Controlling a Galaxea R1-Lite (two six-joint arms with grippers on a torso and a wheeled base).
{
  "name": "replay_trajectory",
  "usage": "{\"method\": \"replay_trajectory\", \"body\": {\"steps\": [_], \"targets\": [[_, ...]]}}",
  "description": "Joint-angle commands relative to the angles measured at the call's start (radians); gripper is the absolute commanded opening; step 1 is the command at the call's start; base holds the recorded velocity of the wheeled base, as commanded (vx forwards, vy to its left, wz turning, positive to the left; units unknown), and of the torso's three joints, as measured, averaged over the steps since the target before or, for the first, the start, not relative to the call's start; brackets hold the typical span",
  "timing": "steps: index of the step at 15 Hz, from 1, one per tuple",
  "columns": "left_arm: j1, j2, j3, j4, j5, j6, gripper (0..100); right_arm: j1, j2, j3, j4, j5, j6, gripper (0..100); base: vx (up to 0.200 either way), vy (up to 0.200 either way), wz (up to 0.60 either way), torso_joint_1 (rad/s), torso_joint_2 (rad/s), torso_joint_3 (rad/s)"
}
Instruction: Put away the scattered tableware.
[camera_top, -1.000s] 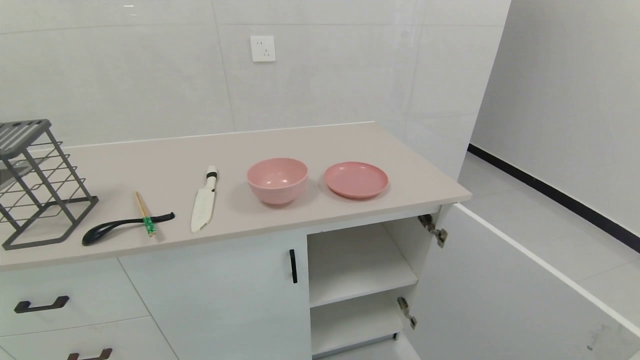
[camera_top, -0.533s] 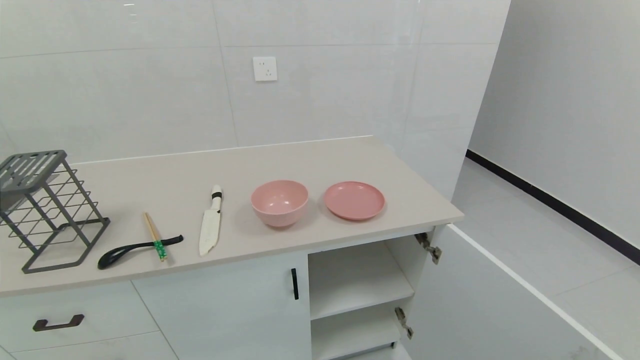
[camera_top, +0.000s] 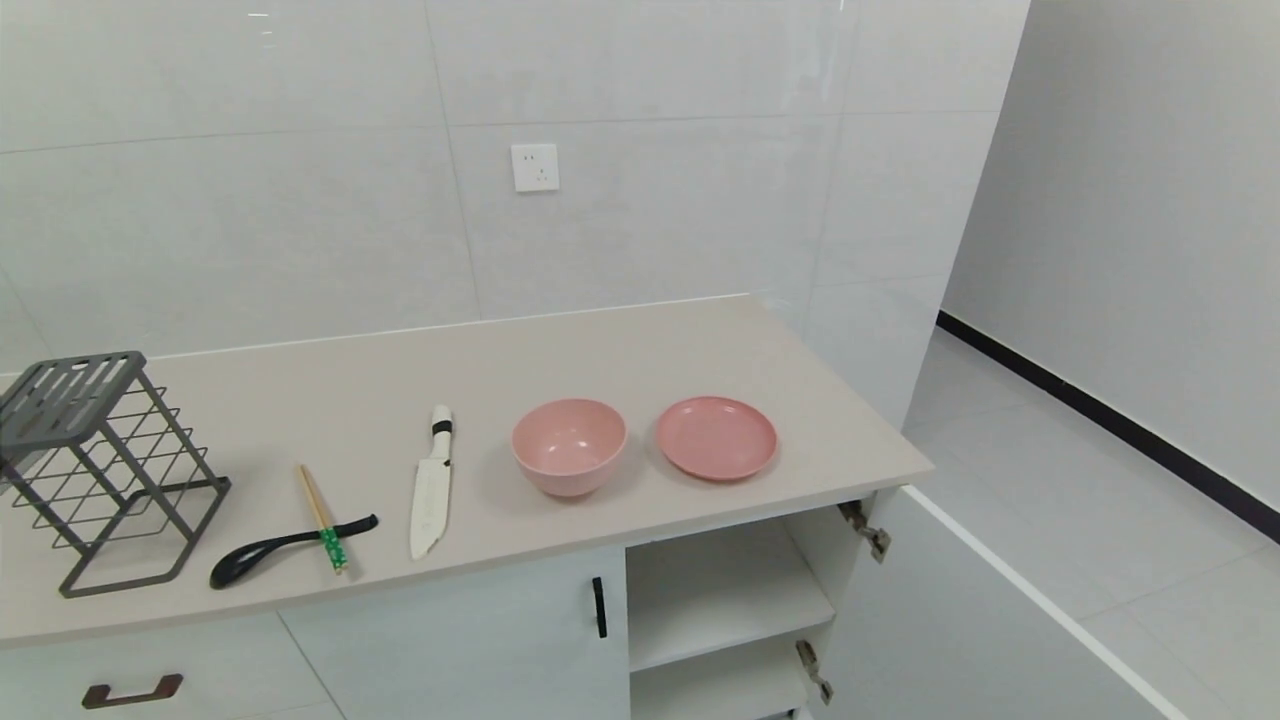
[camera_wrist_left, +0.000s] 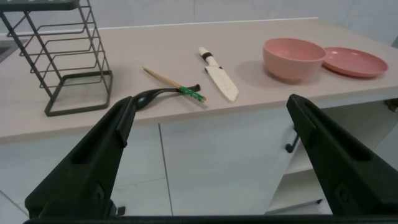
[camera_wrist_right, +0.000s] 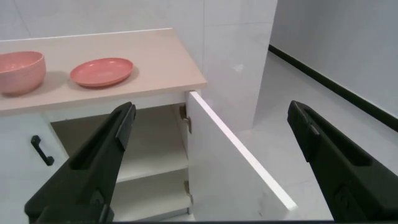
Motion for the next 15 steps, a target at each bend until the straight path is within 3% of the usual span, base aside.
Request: {"method": "replay_trajectory", "body": {"steps": [1,9,12,15], "targets": [[0.000,0.000,0.000,-0.001,0.000,0.000,100,0.000,0.000,0.000,0.001,0.000,0.000,100,0.200,0.000,0.00,0.036,-0.01,-0.022],[0.000,0.002,0.000,-0.001,0.000,0.000,100,0.000,0.000,0.000,-0.001,0.000,0.000,100,0.000,0.000,0.00,0.000,0.00,0.000],[0.000,0.002,0.000,-0.001,0.000,0.000,100,0.000,0.000,0.000,-0.001,0.000,0.000,100,0.000,-0.200,0.00,0.001,0.00,0.002],[0.000,0.002,0.000,-0.001,0.000,0.000,100,0.000,0.000,0.000,-0.001,0.000,0.000,100,0.000,0.000,0.00,0.000,0.00,0.000]]}}
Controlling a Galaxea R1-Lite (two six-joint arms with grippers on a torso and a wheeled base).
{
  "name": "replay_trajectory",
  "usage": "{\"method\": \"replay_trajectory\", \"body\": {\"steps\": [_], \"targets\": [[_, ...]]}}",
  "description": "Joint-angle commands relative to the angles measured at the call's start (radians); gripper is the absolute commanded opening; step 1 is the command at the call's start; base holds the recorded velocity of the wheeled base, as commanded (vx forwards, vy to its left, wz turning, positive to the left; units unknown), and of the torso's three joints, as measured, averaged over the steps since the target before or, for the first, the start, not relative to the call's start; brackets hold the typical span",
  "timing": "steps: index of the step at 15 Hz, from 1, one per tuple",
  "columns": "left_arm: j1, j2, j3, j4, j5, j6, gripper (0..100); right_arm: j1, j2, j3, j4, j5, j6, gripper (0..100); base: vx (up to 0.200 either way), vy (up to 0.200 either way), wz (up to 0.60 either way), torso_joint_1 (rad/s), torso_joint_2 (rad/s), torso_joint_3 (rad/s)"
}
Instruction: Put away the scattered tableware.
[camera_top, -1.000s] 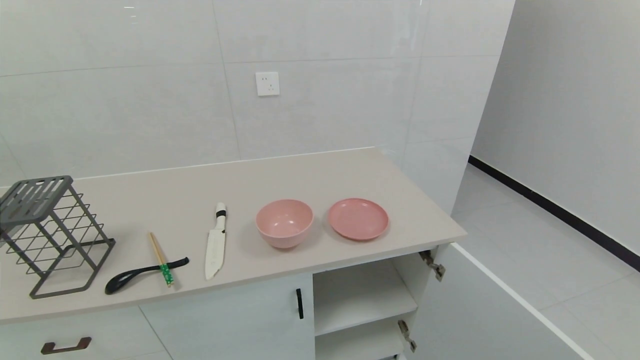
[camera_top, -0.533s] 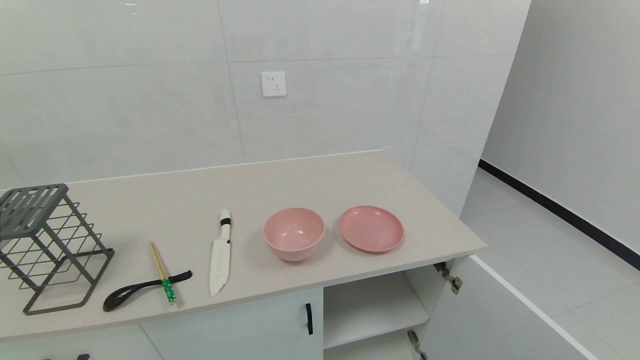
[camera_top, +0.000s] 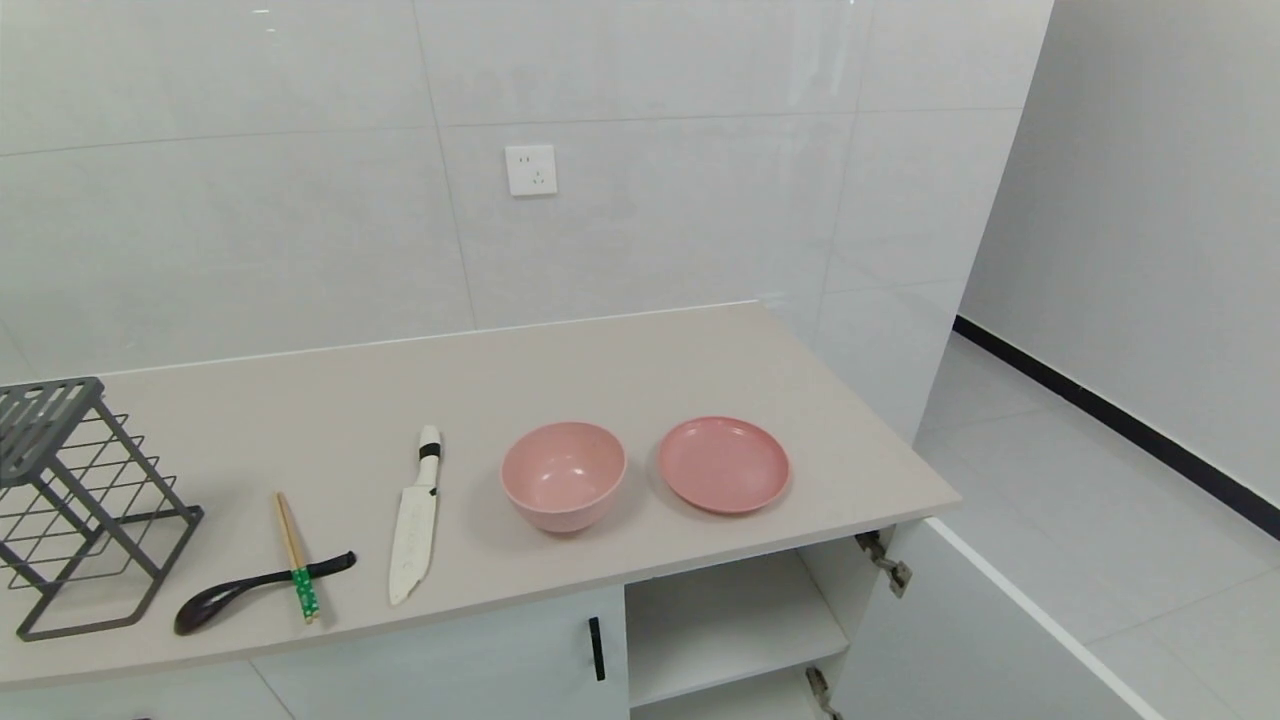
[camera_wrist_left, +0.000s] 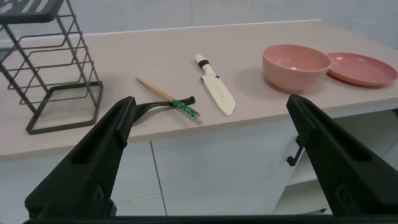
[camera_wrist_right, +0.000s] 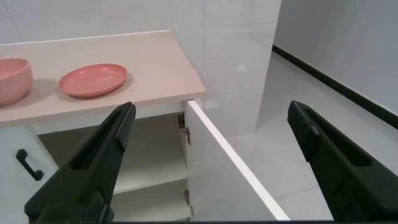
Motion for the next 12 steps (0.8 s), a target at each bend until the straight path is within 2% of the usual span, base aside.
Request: {"method": "replay_trajectory", "body": {"steps": [1,6,9,12], "targets": [[-0.002,0.002,0.000,0.001,0.000,0.000,100,-0.002,0.000,0.000,-0.002,0.001,-0.001,100,0.000,0.000,0.00,0.000,0.00,0.000],[-0.002,0.002,0.000,0.001,0.000,0.000,100,-0.002,0.000,0.000,0.000,0.001,-0.002,100,0.000,0.000,0.00,0.000,0.00,0.000],[-0.002,0.002,0.000,0.001,0.000,0.000,100,-0.002,0.000,0.000,-0.002,0.001,-0.002,100,0.000,0.000,0.00,0.141,-0.32,-0.172],[-0.002,0.002,0.000,0.001,0.000,0.000,100,-0.002,0.000,0.000,0.000,0.001,-0.004,100,0.000,0.000,0.00,0.042,-0.07,-0.041]]}}
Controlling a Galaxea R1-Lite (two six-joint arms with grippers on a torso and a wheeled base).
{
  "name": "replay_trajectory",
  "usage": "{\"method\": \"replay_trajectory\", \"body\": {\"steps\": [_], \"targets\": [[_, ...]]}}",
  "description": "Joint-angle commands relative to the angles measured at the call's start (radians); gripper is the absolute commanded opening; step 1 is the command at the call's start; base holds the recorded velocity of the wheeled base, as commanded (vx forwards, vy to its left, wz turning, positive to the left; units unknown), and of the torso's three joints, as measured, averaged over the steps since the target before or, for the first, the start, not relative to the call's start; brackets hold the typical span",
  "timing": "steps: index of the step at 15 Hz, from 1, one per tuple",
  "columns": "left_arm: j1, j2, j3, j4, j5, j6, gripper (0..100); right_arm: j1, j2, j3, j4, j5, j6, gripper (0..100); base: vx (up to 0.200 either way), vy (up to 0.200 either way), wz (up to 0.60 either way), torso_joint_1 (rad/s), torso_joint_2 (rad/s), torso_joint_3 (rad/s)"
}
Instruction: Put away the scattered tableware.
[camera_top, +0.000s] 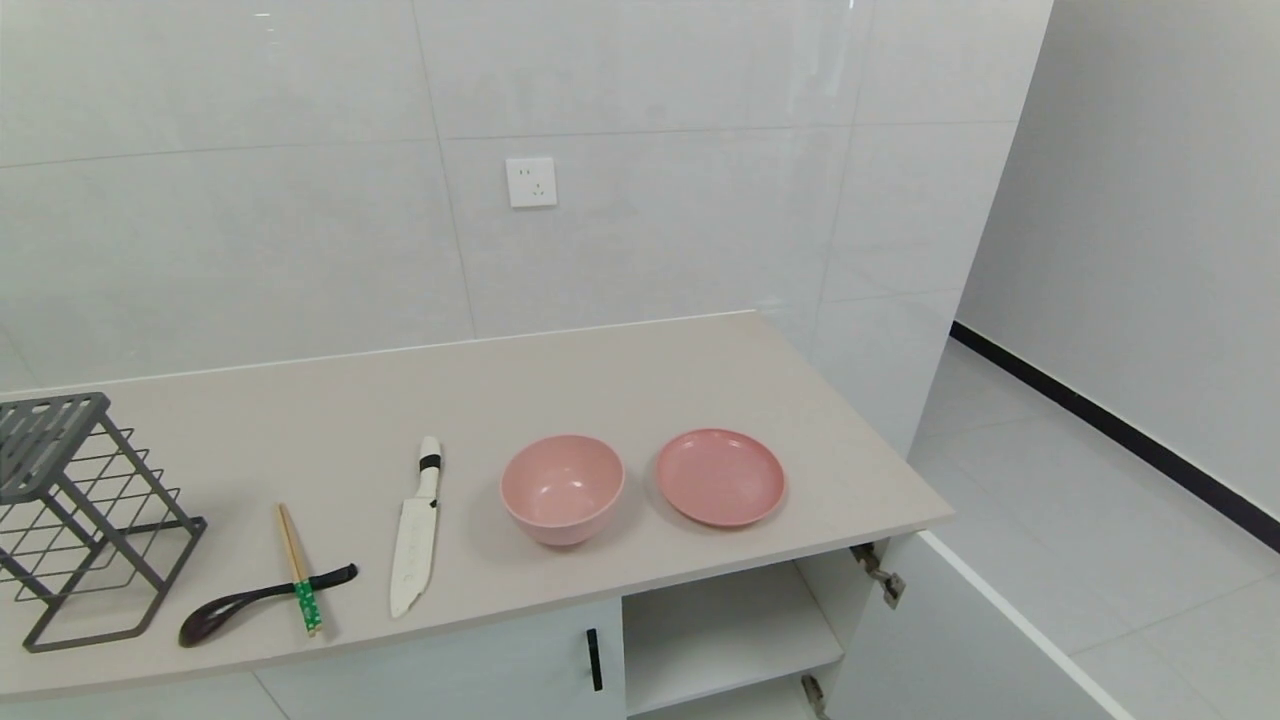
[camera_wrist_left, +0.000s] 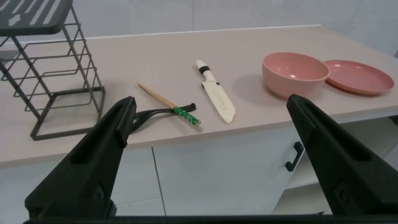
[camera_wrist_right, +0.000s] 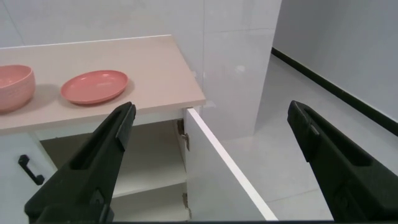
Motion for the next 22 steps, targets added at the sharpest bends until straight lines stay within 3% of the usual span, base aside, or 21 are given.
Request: {"method": "replay_trajectory", "body": {"steps": [1,17,22], "targets": [[0.000,0.002,0.000,0.000,0.000,-0.001,100,-0.001,0.000,0.002,0.000,0.000,0.001,100,0.000,0.000,0.00,0.000,0.00,0.000],[0.000,0.002,0.000,0.000,0.000,-0.001,100,-0.001,0.000,0.000,-0.002,-0.001,-0.001,100,0.000,0.000,0.00,0.037,-0.07,-0.035],[0.000,0.002,0.000,0.000,0.000,-0.001,100,-0.001,0.000,0.000,-0.002,-0.001,-0.001,100,0.000,0.000,0.00,0.262,-0.06,0.184]]}}
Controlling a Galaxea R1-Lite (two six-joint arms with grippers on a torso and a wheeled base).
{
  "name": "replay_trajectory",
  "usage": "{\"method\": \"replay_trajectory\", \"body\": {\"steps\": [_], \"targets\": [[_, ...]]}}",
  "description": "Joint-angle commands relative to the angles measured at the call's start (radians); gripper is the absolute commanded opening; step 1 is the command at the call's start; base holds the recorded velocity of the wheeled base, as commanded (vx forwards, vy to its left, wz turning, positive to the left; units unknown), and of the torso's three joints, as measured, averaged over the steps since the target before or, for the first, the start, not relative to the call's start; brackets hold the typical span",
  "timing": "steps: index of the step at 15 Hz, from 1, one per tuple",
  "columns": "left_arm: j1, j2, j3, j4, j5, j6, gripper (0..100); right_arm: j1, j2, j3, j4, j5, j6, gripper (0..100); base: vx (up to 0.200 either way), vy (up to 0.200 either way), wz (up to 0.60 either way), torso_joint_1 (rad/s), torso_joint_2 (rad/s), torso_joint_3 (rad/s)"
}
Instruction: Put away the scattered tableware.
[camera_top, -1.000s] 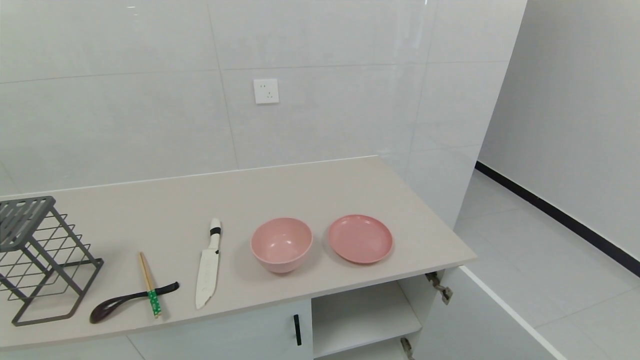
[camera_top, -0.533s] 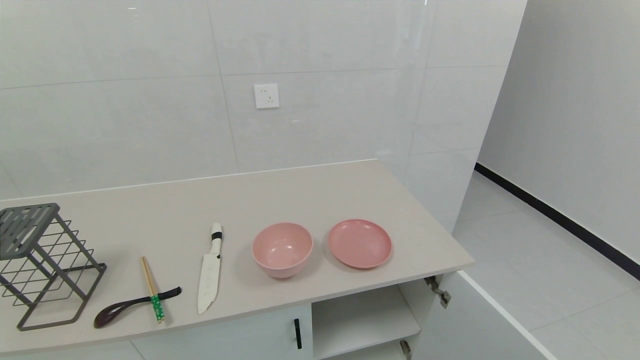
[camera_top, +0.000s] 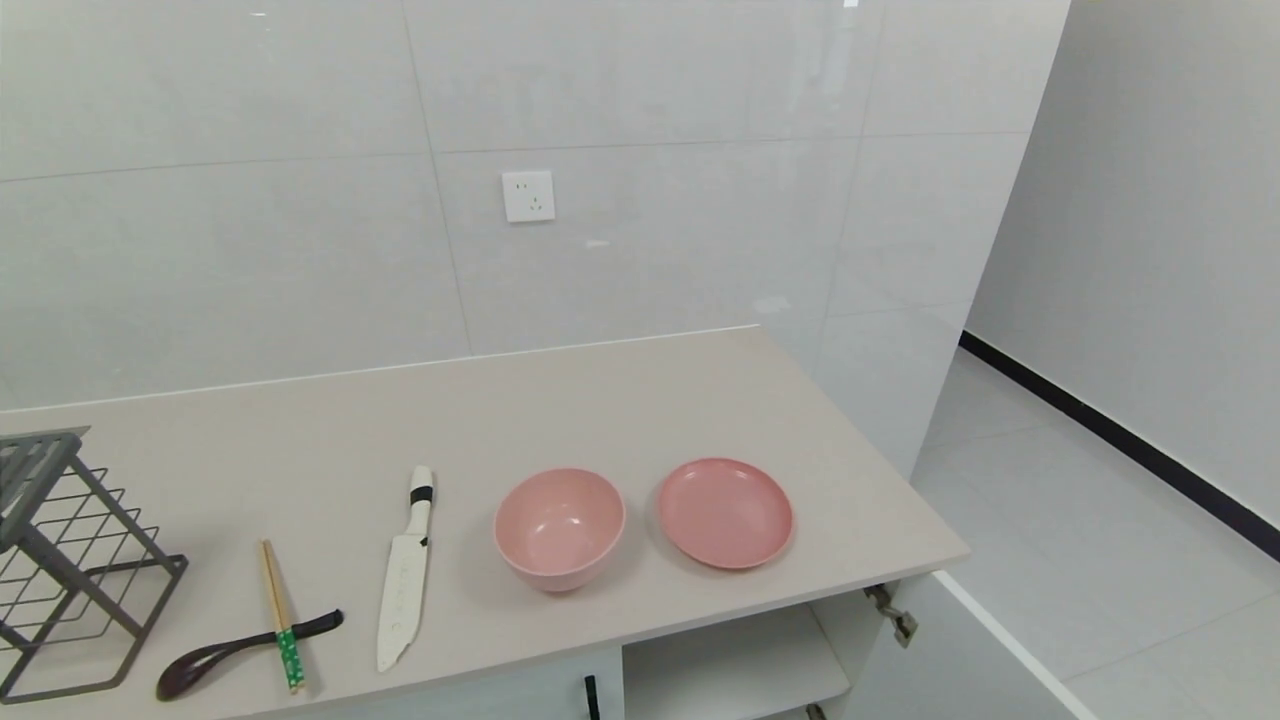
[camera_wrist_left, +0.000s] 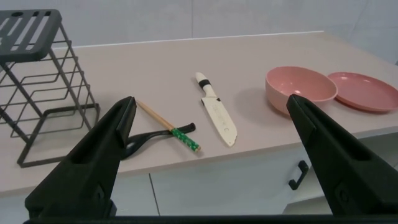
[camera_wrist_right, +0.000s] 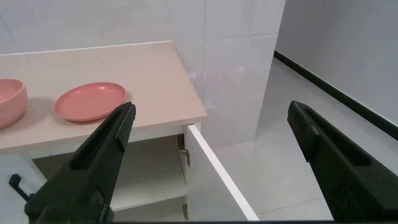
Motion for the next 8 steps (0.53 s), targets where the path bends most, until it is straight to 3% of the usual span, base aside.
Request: {"method": "replay_trajectory", "body": {"steps": [1,6,8], "targets": [[0.000,0.000,0.000,0.000,0.002,0.000,100,0.000,0.000,0.000,-0.001,0.000,-0.001,100,0.000,0.000,0.00,0.320,-0.10,0.212],[0.000,0.002,0.000,0.000,0.000,0.000,100,0.000,0.000,0.000,-0.001,0.000,-0.001,100,0.000,0.000,0.00,0.343,-0.15,0.193],[0.000,0.002,0.000,0.000,0.000,0.000,100,0.000,0.000,0.000,-0.001,0.000,0.001,100,0.000,0.000,0.00,0.239,-0.11,0.107]]}}
